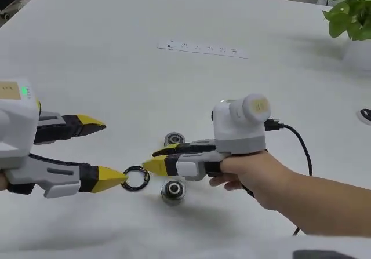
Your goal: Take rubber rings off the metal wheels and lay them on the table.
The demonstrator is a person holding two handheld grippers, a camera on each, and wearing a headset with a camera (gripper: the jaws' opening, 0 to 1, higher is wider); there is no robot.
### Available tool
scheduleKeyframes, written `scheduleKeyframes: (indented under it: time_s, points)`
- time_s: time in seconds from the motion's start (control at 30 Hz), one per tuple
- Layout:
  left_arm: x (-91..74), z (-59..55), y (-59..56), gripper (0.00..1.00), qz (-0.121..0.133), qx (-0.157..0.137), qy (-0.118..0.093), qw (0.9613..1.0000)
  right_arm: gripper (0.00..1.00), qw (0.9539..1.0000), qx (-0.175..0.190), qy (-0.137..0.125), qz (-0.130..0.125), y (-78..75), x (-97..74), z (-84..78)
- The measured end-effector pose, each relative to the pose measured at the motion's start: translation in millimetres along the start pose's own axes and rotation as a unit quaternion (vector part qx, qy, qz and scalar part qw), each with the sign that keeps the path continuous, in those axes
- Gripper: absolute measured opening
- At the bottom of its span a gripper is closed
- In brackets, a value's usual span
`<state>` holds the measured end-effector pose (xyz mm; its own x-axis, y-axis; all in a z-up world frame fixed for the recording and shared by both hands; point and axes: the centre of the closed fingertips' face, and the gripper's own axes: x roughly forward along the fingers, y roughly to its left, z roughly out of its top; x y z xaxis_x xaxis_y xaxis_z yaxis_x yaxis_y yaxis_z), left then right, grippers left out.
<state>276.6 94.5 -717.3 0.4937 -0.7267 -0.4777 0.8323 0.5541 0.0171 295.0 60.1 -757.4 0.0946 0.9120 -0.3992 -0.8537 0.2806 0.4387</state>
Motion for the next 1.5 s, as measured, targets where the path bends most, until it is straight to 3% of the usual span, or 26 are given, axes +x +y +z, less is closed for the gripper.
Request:
scheduleKeyframes:
  time_s: [0.47,0.83,1.03,1.23,1.5]
  points:
    - [-0.7,13.9,0.5,0.62,-0.001,0.002,-0.012,0.9999,0.41,0.9986,-0.035,-0.036,-0.015,3.3,-28.4,26.5]
    - [-2.0,23.0,4.6,0.62,0.001,0.005,-0.017,0.9998,0.56,0.9947,-0.069,-0.062,-0.043,0.1,-52.8,36.7]
    - [-2.4,24.5,4.6,0.62,0.001,0.008,-0.016,0.9998,0.58,0.993,-0.08,-0.055,-0.067,-7.2,-67.5,32.6]
    - [-4.5,26.6,7.1,0.62,0.006,0.008,-0.018,0.9998,0.64,0.9892,-0.102,-0.069,-0.08,-7.1,-86.3,35.2]
    - [-5.4,26.8,3.9,0.63,0.005,0.008,-0.017,0.9998,0.72,0.9863,-0.132,-0.038,-0.092,-1.6,-100.3,18.1]
